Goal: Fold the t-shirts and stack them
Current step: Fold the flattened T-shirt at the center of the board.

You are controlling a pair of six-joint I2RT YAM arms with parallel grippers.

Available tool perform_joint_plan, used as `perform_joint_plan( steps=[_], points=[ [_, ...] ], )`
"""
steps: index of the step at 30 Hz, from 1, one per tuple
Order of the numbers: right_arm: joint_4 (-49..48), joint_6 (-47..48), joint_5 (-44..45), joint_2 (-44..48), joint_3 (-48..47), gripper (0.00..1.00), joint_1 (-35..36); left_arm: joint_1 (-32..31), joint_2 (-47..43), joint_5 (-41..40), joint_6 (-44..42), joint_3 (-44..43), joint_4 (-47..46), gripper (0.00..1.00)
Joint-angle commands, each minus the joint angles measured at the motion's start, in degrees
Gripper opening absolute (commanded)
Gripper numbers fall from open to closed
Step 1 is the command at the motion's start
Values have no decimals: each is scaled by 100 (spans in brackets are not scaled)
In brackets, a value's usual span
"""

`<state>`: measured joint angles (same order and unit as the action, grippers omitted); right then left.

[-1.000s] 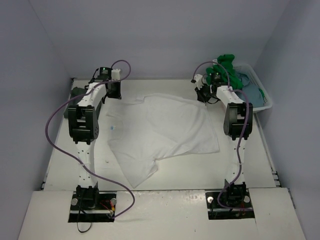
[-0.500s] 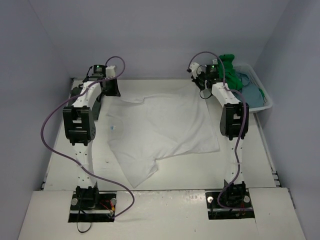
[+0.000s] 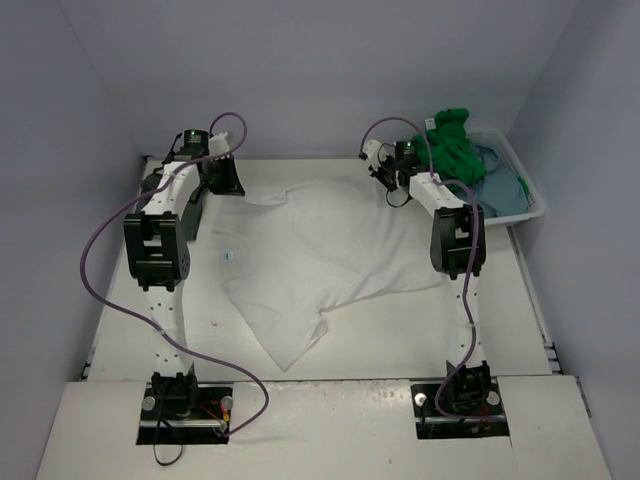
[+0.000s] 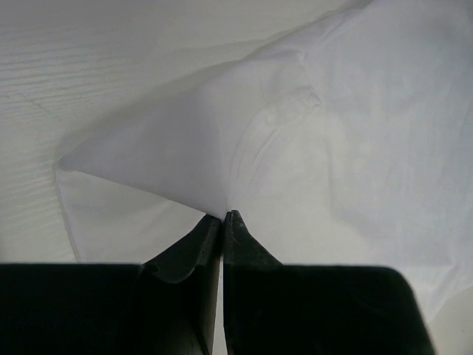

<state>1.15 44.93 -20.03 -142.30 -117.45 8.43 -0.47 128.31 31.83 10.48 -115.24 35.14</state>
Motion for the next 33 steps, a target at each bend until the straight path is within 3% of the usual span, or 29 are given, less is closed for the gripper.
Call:
perform_joint_plan(
  steps=[1, 12, 19, 33],
  points=[
    [-141, 270, -10, 755, 301, 0, -34, 223, -544, 314, 130, -245, 81, 0],
    [-598, 473, 376, 1292, 1206, 0, -166, 346, -1019, 806, 77, 89, 529, 0],
    [-949, 377, 632, 1363, 1145, 0, -201, 355, -1010, 1351, 7, 160, 793, 0],
    [-906, 570, 343, 2047, 1865, 0, -394, 355, -1212, 1738, -477, 590, 1461, 0]
  ],
)
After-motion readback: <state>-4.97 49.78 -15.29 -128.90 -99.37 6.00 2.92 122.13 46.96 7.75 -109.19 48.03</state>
